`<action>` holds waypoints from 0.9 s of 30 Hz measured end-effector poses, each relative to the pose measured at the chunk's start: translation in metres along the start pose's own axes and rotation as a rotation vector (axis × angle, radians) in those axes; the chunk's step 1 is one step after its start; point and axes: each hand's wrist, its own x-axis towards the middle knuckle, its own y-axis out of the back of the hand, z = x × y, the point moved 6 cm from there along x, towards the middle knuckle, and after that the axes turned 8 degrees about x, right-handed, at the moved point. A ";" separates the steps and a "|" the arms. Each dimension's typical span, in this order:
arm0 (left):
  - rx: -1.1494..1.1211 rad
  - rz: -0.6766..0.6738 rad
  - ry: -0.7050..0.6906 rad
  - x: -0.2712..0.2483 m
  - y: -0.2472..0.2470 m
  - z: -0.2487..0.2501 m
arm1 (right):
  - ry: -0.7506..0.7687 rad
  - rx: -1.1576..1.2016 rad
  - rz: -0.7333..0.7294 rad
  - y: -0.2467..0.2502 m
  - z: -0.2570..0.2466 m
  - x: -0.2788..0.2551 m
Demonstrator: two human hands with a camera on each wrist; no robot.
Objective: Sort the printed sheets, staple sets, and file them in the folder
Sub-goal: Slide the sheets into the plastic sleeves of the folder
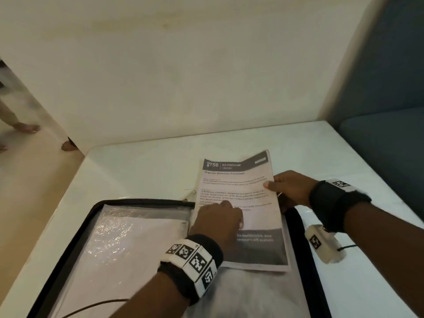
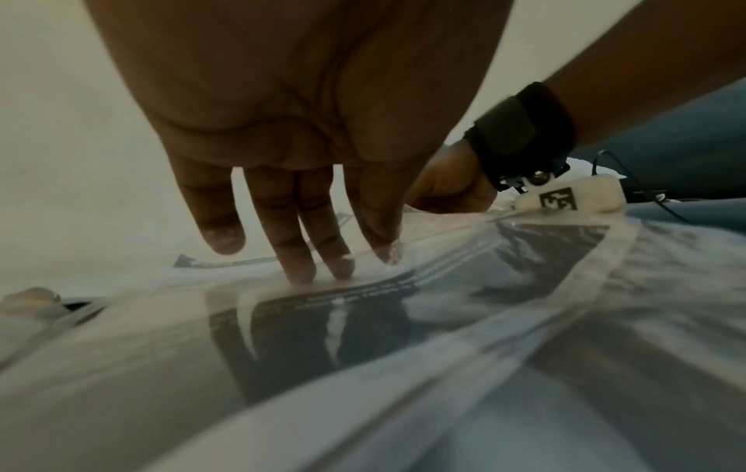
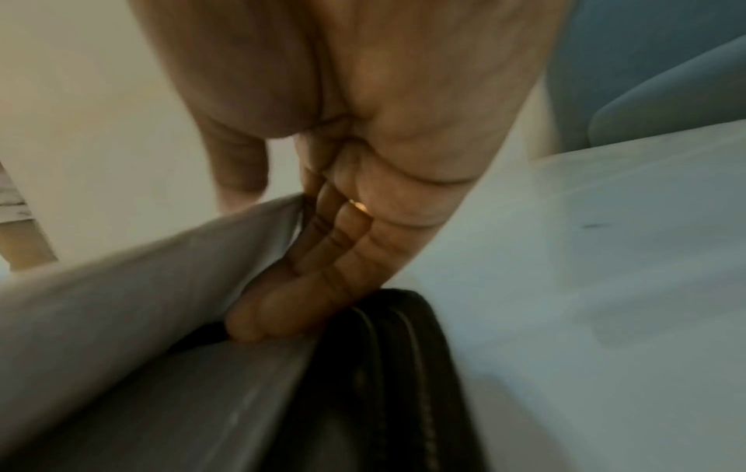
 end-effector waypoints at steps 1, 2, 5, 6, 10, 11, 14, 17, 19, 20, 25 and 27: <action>0.001 0.013 0.023 0.000 0.000 0.000 | -0.002 0.049 0.054 0.004 -0.002 0.006; -0.005 0.029 0.055 0.001 0.000 0.000 | 0.006 0.088 0.106 0.009 -0.004 0.014; -0.011 0.022 0.126 -0.001 -0.001 -0.001 | 0.035 0.101 0.257 0.019 -0.012 0.035; -0.011 0.011 0.132 -0.001 -0.001 -0.001 | 0.037 0.090 0.300 0.022 -0.014 0.041; -0.033 -0.018 0.140 0.002 0.002 -0.003 | 0.077 0.005 0.372 0.025 -0.030 0.050; -0.036 -0.025 0.137 0.003 0.002 -0.003 | 0.086 -0.019 0.370 0.026 -0.035 0.051; -0.042 -0.045 0.124 0.003 0.003 -0.004 | 0.098 -0.078 0.326 0.025 -0.047 0.051; -0.052 -0.027 0.114 0.005 0.005 -0.007 | 0.127 -0.181 0.226 0.020 -0.059 0.044; -0.071 -0.010 0.107 0.007 0.007 -0.008 | 0.138 -0.177 0.153 0.020 -0.062 0.033; -0.084 0.004 0.104 0.008 0.009 -0.009 | 0.133 -0.135 0.110 0.019 -0.062 0.028; -0.139 0.064 0.115 0.012 0.018 -0.013 | 0.140 -0.082 -0.042 0.008 -0.061 0.001; -0.149 0.061 0.102 0.012 0.019 -0.010 | 0.128 -0.102 -0.016 0.002 -0.057 -0.003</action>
